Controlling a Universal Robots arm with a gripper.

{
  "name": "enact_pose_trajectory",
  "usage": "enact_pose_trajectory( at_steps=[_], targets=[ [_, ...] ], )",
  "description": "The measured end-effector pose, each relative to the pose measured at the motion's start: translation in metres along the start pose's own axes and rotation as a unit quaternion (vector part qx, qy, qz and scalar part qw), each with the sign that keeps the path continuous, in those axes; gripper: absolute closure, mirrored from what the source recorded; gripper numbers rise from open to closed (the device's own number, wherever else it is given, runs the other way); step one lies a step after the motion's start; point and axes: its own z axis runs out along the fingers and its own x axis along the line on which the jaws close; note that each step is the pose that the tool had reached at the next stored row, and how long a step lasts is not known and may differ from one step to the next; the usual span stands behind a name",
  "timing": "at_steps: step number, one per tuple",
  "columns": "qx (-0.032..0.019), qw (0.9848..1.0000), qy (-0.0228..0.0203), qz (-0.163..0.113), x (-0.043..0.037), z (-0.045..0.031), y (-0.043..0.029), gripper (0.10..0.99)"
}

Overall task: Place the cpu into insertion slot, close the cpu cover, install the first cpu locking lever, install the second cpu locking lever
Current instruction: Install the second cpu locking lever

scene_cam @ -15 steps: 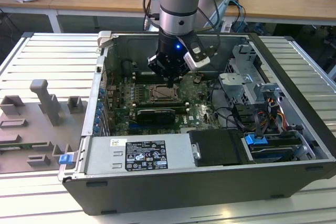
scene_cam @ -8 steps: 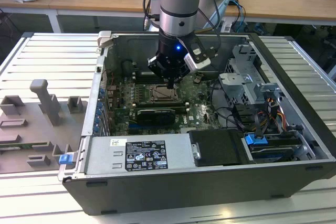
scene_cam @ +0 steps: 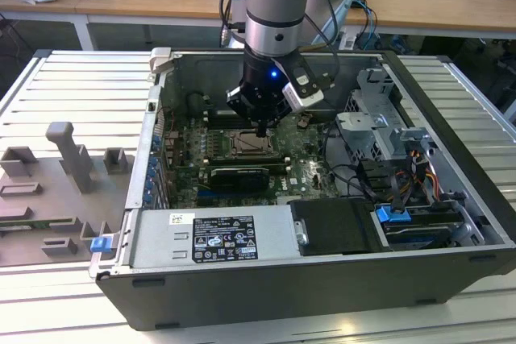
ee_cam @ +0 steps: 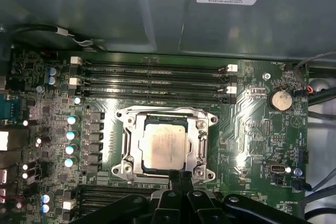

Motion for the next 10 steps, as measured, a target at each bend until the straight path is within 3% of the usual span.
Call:
enact_pose_trajectory(
  at_steps=[10],
  targets=[
    [-0.0020,1.0000,0.0000,0.000,0.0005,-0.0003,-0.0107,0.980]
  ],
)
